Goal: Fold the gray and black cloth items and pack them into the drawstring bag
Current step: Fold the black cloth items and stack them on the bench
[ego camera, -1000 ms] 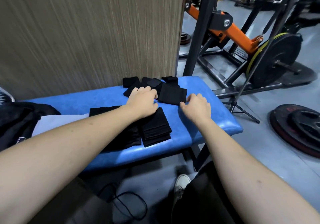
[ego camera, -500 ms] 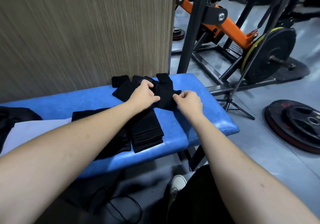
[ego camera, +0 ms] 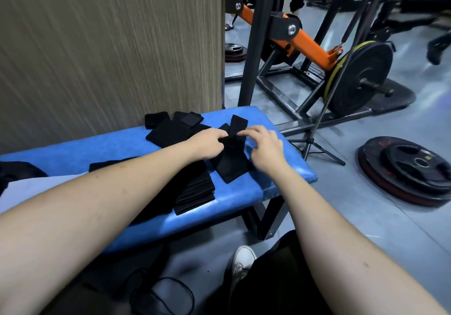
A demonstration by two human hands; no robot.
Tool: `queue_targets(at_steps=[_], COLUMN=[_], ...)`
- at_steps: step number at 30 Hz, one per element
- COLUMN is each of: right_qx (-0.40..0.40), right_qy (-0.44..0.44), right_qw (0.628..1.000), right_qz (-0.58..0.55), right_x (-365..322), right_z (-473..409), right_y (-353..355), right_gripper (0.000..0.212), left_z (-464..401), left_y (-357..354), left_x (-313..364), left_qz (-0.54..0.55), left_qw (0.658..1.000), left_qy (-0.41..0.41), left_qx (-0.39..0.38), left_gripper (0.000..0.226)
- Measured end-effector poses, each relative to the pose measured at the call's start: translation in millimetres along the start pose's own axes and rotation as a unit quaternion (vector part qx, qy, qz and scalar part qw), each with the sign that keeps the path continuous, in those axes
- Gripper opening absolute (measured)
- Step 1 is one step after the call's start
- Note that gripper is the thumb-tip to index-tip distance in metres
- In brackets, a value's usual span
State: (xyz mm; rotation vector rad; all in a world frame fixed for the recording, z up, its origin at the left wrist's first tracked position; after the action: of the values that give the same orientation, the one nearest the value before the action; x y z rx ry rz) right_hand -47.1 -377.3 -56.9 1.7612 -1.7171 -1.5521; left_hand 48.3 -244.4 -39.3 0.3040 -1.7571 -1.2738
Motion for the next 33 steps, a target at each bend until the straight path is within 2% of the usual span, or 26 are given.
queue_targets(at_steps=[4, 9, 13, 18, 23, 27, 30, 33], right_qx=[-0.106, -0.102, -0.107, -0.118, -0.091, -0.049, 0.014, 0.061], right_qy=[0.056, 0.082, 0.095, 0.103, 0.089, 0.085, 0.08, 0.055], right_qw=[0.992, 0.983, 0.983, 0.983, 0.991, 0.994, 0.992, 0.988], right_qz=[0.039, 0.129, 0.114, 0.098, 0.041, 0.053, 0.092, 0.131], right_x=[-1, 0, -2, -9, -11, -11, -9, -3], right_z=[6, 6, 8, 7, 5, 2, -1, -2], right_y=[-12, -7, -4, -12, -10, -9, 0, 10], right_gripper=[0.065, 0.063, 0.067, 0.065, 0.068, 0.052, 0.034, 0.03], left_z=[0, 0, 6, 6, 9, 10, 8, 4], left_y=[-6, -7, -1, 10, 20, 16, 13, 11], left_x=[9, 5, -7, -6, 2, 1, 3, 8], left_qz=[-0.077, -0.061, -0.003, 0.028, 0.06, 0.107, 0.119, 0.103], left_qw=[0.997, 0.998, 0.999, 0.999, 0.997, 0.993, 0.991, 0.994], left_qy=[-0.008, -0.001, -0.008, -0.016, -0.012, -0.044, -0.052, -0.03], left_qx=[-0.006, -0.033, -0.038, 0.006, 0.043, 0.019, 0.02, 0.037], left_gripper=[0.033, 0.043, 0.06, 0.056, 0.053, 0.065, 0.055, 0.044])
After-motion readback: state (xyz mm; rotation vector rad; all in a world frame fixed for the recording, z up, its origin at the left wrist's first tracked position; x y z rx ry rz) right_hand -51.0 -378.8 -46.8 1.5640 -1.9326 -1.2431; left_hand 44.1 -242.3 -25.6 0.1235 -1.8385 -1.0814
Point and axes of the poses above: each hand's wrist, its own z-axis away from the middle knuckle, its own y-axis out of the back of the hand, x = y × z, the point moved 5 cm from there along -z, towards the middle knuckle, and after that the axes turned 14 degrees about x, right-handed, at the moved point
